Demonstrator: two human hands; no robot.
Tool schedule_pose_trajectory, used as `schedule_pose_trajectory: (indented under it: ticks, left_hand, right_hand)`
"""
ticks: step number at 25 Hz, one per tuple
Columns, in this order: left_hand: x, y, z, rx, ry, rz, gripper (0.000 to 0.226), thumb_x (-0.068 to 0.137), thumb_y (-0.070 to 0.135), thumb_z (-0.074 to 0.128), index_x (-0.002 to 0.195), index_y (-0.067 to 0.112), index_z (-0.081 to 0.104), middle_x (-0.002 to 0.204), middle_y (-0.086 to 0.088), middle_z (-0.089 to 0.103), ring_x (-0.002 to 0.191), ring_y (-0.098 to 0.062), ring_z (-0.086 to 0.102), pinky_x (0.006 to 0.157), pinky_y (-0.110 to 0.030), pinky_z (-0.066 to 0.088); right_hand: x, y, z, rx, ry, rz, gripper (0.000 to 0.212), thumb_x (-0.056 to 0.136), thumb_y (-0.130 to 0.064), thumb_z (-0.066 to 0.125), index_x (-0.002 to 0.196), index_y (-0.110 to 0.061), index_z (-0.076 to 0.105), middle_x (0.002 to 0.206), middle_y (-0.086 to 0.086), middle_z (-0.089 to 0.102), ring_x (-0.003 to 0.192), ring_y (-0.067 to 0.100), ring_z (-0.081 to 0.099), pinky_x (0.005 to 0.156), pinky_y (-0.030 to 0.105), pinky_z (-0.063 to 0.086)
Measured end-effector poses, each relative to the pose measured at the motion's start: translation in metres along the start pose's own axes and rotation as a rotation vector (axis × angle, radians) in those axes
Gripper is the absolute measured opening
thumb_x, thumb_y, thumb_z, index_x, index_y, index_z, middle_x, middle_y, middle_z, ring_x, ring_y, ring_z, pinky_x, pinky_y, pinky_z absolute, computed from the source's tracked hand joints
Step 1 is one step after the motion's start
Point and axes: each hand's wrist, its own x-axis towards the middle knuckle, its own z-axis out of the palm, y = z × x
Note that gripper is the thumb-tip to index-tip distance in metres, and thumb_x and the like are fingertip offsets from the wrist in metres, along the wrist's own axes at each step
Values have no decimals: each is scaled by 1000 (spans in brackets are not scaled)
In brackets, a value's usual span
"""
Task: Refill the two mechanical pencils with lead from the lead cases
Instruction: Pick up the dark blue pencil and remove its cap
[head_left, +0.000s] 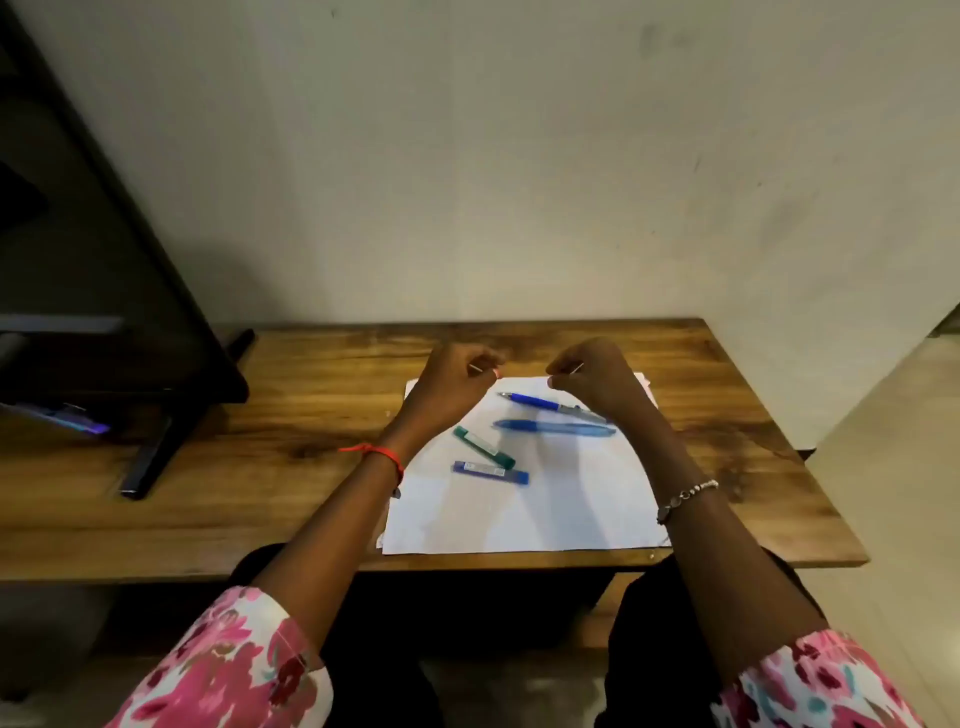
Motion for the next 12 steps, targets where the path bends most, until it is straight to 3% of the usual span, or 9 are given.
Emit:
schedule_pose_trajectory:
  ticks: [4,9,12]
  left_hand:
    - [10,-14,6,-26,24,-46,21,84,3,57,104,1,66,105,-15,69,88,-17,61,71,-8,43]
    - [19,-17,-2,-53,83,-60,20,85,5,56,101,4,67,105,-13,69,88,-17,62,72,-20,45]
    - [18,-19,-5,2,98,-73,21,84,6,58,103,5,67,107,-10,69,88,-11,59,66,-7,43]
  right_hand:
    - [13,-1,1,-158,-195,56,23,73,-2,75,94,7,71,97,21,70,78,21,58,64,21,44]
    - [18,6,14,-327,-251,77,24,73,-5,75,95,3,70,97,19,68,79,24,60,69,30,47]
    - [20,7,15,-343,-229,62,20,75,-6,72,94,1,71,96,17,69,83,27,62,74,32,52]
